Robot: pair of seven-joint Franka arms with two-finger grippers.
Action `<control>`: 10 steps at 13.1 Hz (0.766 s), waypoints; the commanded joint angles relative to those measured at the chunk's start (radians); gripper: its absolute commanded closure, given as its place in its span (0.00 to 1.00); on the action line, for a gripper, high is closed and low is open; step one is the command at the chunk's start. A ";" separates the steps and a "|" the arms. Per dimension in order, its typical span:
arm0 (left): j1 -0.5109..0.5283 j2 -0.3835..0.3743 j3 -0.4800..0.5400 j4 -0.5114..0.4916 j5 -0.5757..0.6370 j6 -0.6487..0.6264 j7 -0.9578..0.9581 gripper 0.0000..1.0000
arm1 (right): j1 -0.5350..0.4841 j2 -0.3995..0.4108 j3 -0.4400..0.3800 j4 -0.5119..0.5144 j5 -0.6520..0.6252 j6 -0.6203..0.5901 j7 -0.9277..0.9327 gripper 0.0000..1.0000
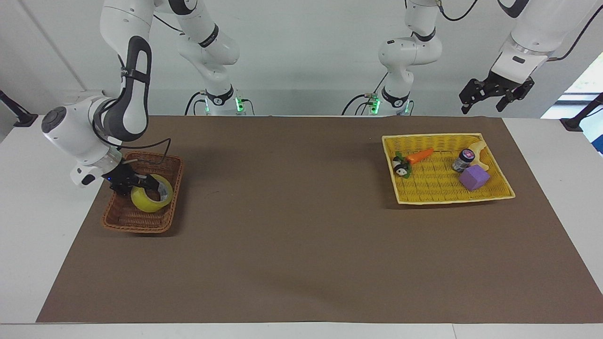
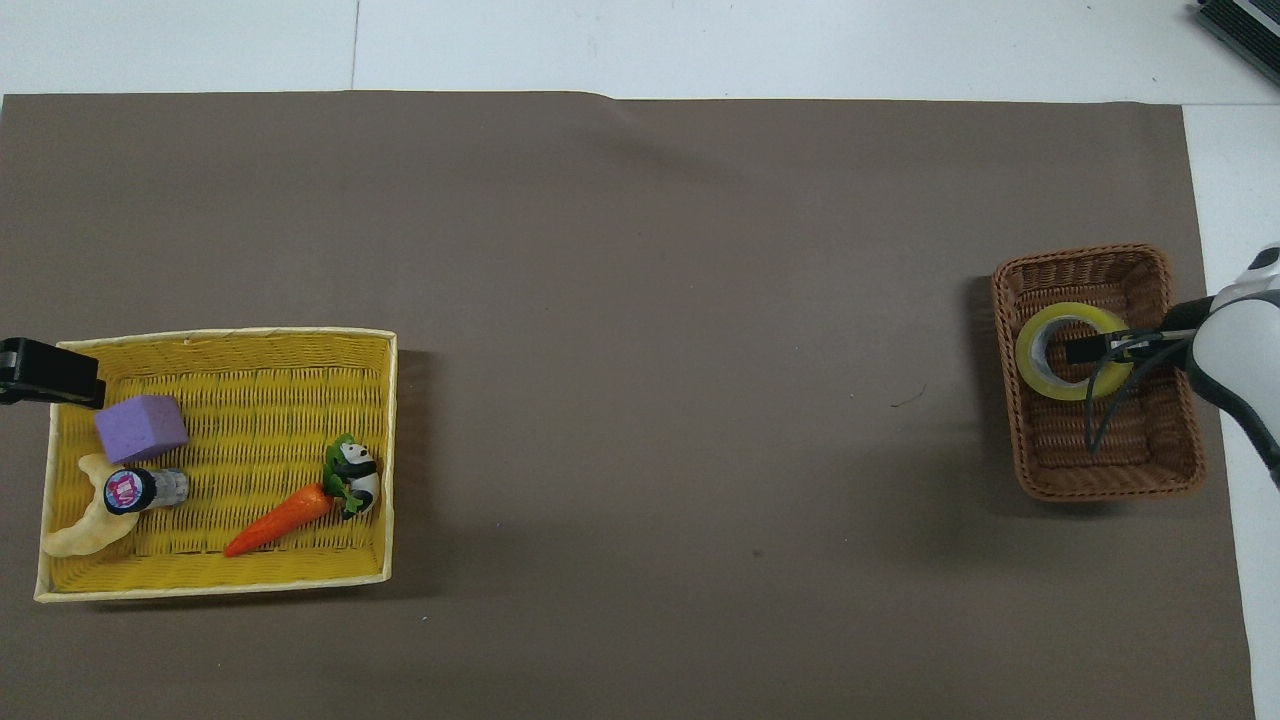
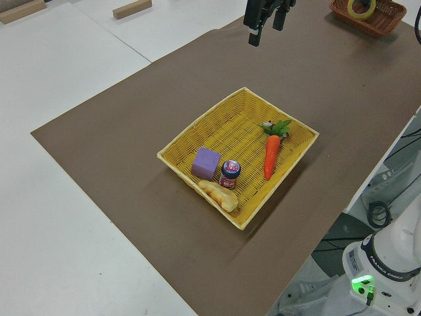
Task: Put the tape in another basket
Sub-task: 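Lower the tape into the wicker basket and open the right gripper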
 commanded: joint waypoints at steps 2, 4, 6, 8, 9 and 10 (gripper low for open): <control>0.009 0.010 -0.008 0.025 0.013 -0.024 0.005 0.00 | -0.027 -0.004 0.005 0.007 -0.028 -0.008 -0.023 0.00; 0.009 0.010 -0.010 0.025 0.013 -0.024 0.005 0.00 | -0.028 -0.005 0.006 0.023 -0.028 -0.017 -0.023 0.00; 0.009 0.012 -0.010 0.025 0.013 -0.024 0.005 0.00 | -0.012 -0.039 0.006 0.079 -0.028 -0.072 -0.010 0.00; 0.009 0.010 -0.008 0.025 0.013 -0.024 0.005 0.00 | 0.001 -0.103 0.005 0.108 -0.036 -0.128 0.012 0.00; 0.009 0.010 -0.008 0.025 0.013 -0.024 0.005 0.00 | -0.001 -0.134 0.003 0.119 -0.056 -0.152 0.012 0.00; 0.009 0.010 -0.010 0.025 0.013 -0.024 0.005 0.00 | 0.001 -0.164 0.003 0.125 -0.093 -0.175 0.012 0.00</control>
